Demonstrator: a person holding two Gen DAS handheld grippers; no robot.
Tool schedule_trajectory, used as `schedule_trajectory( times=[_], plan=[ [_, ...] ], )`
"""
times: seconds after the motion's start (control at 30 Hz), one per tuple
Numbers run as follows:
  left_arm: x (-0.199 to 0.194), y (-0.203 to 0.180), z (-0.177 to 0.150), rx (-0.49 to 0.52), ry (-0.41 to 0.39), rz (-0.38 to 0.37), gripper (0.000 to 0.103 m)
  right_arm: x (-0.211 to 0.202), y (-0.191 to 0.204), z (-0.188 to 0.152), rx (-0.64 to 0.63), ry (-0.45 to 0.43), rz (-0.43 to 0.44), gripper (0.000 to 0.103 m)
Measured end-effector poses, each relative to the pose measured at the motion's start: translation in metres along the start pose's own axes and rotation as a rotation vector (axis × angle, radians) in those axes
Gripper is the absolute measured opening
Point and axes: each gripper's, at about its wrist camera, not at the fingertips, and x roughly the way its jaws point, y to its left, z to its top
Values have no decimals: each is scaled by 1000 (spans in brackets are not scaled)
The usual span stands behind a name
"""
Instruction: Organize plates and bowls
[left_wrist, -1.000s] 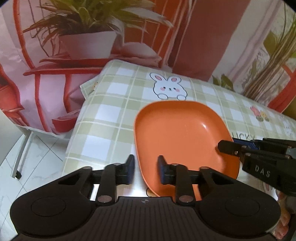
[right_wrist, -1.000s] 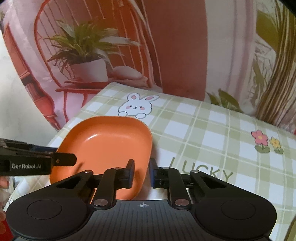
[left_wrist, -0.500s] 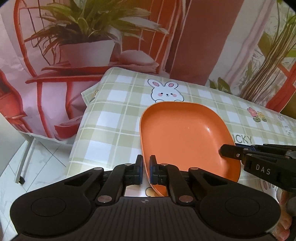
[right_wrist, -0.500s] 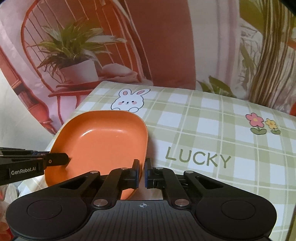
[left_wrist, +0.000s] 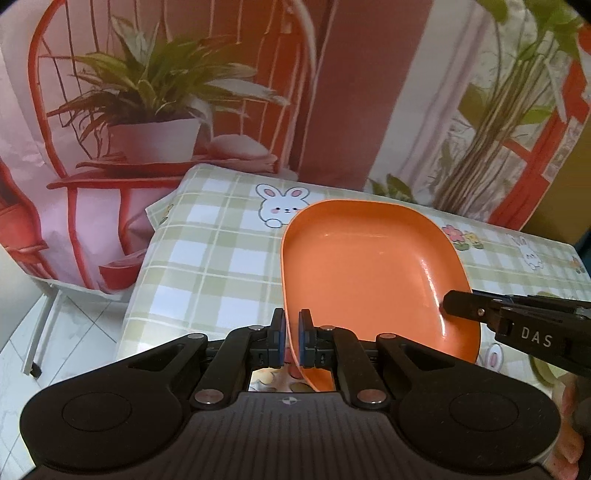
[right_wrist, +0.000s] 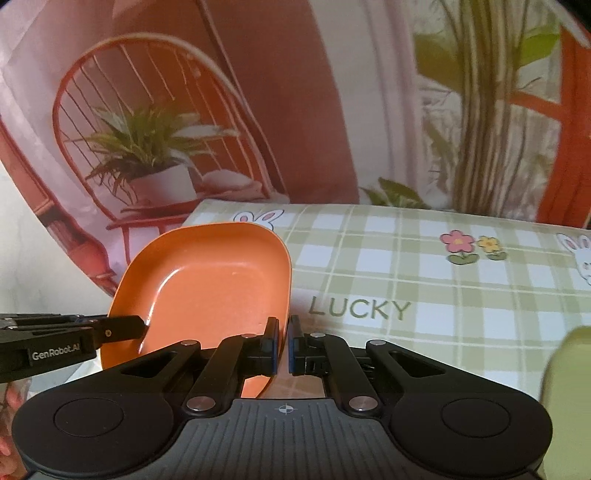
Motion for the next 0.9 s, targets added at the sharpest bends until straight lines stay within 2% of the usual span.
schedule_trajectory(
  times=[0.23, 0.9],
  plan=[
    [-18, -27, -8, 34, -17, -10, 8, -38, -16, -11, 47, -40, -4, 5],
    [-31, -101, -42, 97, -39, -66, 9, -115, -80, -53, 117, -106, -56, 5]
  ],
)
